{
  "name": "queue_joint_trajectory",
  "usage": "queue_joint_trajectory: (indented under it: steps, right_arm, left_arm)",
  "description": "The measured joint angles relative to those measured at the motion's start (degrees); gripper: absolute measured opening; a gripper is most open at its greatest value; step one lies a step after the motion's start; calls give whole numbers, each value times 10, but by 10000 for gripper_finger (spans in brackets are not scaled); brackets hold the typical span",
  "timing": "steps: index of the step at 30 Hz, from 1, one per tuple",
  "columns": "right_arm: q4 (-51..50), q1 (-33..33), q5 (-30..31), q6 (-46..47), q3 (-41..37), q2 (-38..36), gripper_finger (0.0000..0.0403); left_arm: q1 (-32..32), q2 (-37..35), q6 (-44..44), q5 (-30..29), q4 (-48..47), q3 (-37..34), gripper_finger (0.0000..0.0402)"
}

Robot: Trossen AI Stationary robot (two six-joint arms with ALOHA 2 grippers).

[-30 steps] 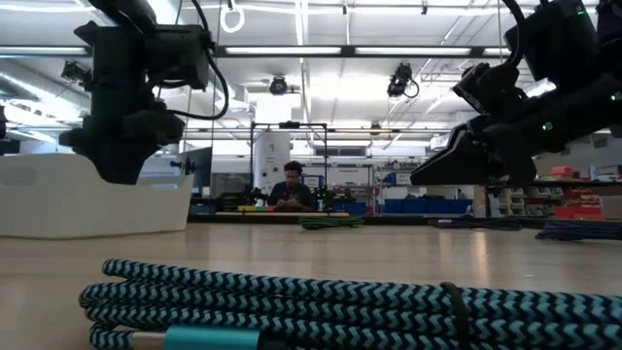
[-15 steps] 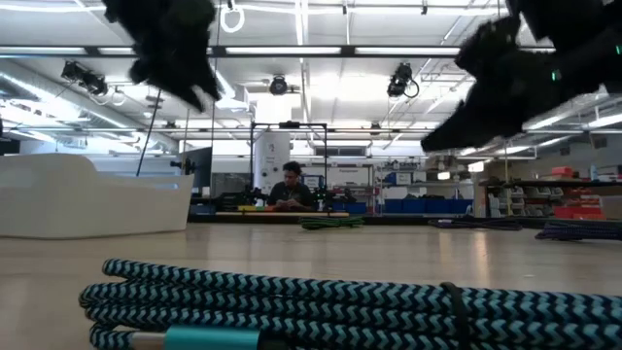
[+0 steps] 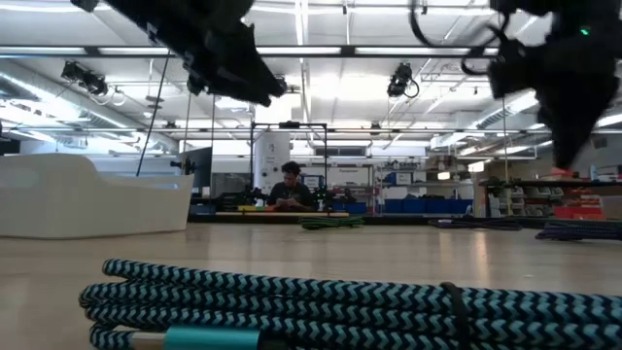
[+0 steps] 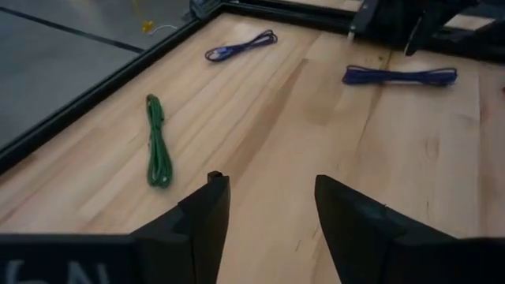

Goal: Pick and place USB-C Cables
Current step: Put the bottom violet charger cable into the white bin

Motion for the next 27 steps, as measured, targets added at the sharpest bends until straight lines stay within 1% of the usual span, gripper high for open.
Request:
queue_joint_trajectory:
  steps: [3,6,8,11,16,20,24,27]
  right_arm:
    - [-38,2,-16,36,-29,0,103]
    - [-39,0,-28,62,-66,-1,130]
    - [-20,-5,-43,79,-92,-1,150]
    - [3,-8,-45,106,-127,0,181]
    - [94,-8,-49,144,-170,0,222]
    - [103,-7,-54,162,-176,-4,230]
    - [31,-7,-49,161,-139,-13,223]
    - [19,-7,-31,155,-107,-23,218]
  left_arm:
    - [0,30,-3,0,23,0,185]
    - [-3,58,-4,-1,48,1,180]
    - [-4,72,-5,-1,58,0,177]
    - [-6,87,-5,-1,68,0,176]
    - [-5,100,-5,-1,102,0,176]
    - [0,103,13,-1,130,0,172]
    - [7,105,30,-1,148,1,172]
    - [16,105,29,-1,158,1,172]
